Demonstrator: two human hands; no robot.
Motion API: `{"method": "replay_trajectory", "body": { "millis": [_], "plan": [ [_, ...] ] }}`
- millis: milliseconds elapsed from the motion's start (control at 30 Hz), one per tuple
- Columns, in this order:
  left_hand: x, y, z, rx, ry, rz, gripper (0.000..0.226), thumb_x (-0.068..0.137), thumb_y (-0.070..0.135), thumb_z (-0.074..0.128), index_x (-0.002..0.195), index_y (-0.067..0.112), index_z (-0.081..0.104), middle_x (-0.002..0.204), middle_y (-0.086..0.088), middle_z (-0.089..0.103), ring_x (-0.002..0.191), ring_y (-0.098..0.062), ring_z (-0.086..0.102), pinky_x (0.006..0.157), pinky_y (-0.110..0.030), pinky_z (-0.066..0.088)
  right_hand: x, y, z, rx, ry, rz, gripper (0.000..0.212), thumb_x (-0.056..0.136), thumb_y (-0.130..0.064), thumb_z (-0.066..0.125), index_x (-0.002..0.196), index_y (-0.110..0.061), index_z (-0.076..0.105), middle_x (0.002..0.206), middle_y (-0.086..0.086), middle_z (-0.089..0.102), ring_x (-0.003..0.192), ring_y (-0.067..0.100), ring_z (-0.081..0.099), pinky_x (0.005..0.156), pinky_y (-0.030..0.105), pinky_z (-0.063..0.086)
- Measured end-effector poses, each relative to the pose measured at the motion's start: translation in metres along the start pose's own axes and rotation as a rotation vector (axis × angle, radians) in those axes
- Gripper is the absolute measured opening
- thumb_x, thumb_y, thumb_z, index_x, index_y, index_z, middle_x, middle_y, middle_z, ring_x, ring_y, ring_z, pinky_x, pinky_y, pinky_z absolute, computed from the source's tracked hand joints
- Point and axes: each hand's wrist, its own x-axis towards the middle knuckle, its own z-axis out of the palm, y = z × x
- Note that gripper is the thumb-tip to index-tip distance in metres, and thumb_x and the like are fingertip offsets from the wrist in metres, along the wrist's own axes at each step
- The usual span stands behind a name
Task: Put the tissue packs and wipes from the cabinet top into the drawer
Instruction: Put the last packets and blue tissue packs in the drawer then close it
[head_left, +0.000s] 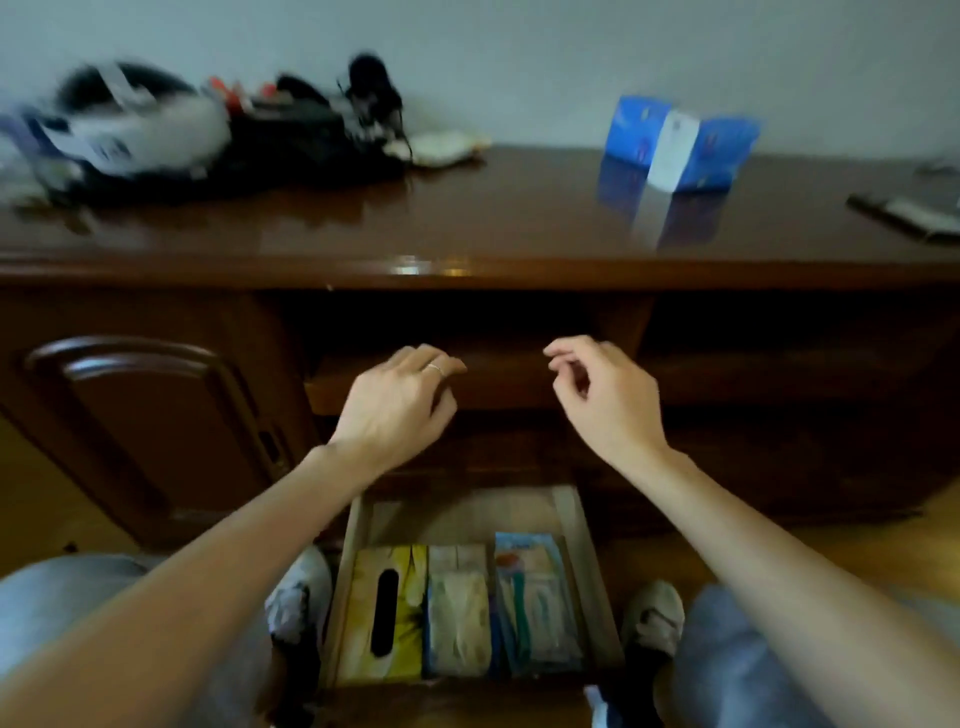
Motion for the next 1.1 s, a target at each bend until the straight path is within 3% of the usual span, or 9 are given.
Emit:
{"method": "replay_trajectory", "body": {
  "millis": [100,233,333,467,600,733,867,1000,1100],
  "plan": [
    [0.048,-0.009,-0.05,0.085,0.204,0.034,0.03,0.093,0.024,0.054,0.117,0.018,0.069,0.11,0.003,0.069,0.105,-0.018,0.062,0.07,-0.032,0.056,0.073,-0.014,-0.034,-0.077,0.111,-0.127,0.029,0.093,-0.029,0.056,0.122,-0.032,0.06,0.115,-0.016,0.063,0.108,0.005,0.055,0.079,0.021,0.05],
    [0.107,-0.029,-0.075,0.13,0.153,-0.052,0.031,0.092,0.027,0.055,0.118,0.018,0.069,0.117,-0.001,0.065,0.11,-0.023,0.057,0.076,-0.036,0.055,0.134,-0.015,-0.038,-0.219,-0.359,0.043,0.053,0.104,-0.054,0.038,0.144,-0.022,0.05,0.149,0.0,0.051,0.138,0.023,0.043,0.11,0.041,0.038],
    [0.146,-0.044,-0.066,0.138,0.093,-0.094,0.033,0.091,0.031,0.055,0.121,0.021,0.067,0.121,-0.001,0.062,0.115,-0.023,0.055,0.079,-0.038,0.055,0.143,-0.008,-0.022,-0.357,-0.348,-0.025,0.065,0.1,-0.066,0.024,0.128,-0.021,0.062,0.129,0.0,0.063,0.12,0.024,0.055,0.098,0.041,0.044],
    [0.206,-0.062,-0.041,0.137,-0.065,-0.189,0.035,0.092,0.033,0.052,0.121,0.02,0.067,0.129,-0.006,0.055,0.122,-0.027,0.048,0.094,-0.043,0.05,0.17,0.005,-0.016,-0.386,-0.183,-0.128,0.048,0.102,-0.058,0.028,0.09,-0.027,0.062,0.089,-0.007,0.063,0.089,0.018,0.062,0.074,0.035,0.048],
    [0.255,-0.083,-0.002,0.335,-0.253,-0.19,0.041,0.099,0.03,0.04,0.129,0.014,0.062,0.143,-0.014,0.045,0.136,-0.033,0.034,0.112,-0.046,0.033,0.219,0.014,-0.003,-0.477,-0.379,-0.151,0.036,0.105,-0.045,0.035,0.084,-0.026,0.057,0.077,-0.005,0.06,0.077,0.021,0.066,0.067,0.036,0.052],
    [0.298,-0.102,0.027,0.41,-0.328,-0.247,0.048,0.099,0.034,0.036,0.132,0.01,0.062,0.155,-0.017,0.033,0.147,-0.035,0.019,0.12,-0.05,0.019,0.272,0.024,0.027,-0.528,-0.436,-0.125,0.023,0.101,-0.045,0.044,0.098,-0.025,0.055,0.095,0.0,0.066,0.089,0.023,0.063,0.07,0.039,0.053],
    [0.327,-0.123,0.046,0.469,-0.404,-0.324,0.071,0.091,0.057,0.022,0.127,0.016,0.069,0.162,-0.015,0.028,0.153,-0.03,0.003,0.121,-0.056,-0.009,0.295,0.051,0.066,-0.404,-0.544,0.01,0.038,0.104,-0.039,0.037,0.137,-0.024,0.047,0.141,0.007,0.052,0.129,0.028,0.046,0.099,0.046,0.043],
    [0.343,-0.135,0.058,0.495,-0.426,-0.308,0.082,0.088,0.065,0.014,0.112,0.019,0.077,0.153,-0.013,0.045,0.152,-0.028,0.012,0.116,-0.058,-0.021,0.301,0.068,0.083,-0.289,-0.572,0.059,0.037,0.106,-0.03,0.035,0.141,-0.029,0.043,0.147,0.005,0.046,0.134,0.029,0.04,0.104,0.048,0.041],
    [0.342,-0.132,0.059,0.442,-0.38,-0.295,0.076,0.09,0.062,0.02,0.108,0.015,0.077,0.143,-0.012,0.055,0.147,-0.028,0.026,0.119,-0.056,-0.015,0.301,0.066,0.081,-0.295,-0.56,0.054,0.038,0.105,-0.029,0.037,0.142,-0.03,0.043,0.145,0.004,0.047,0.134,0.028,0.041,0.103,0.048,0.042]
  ]
}}
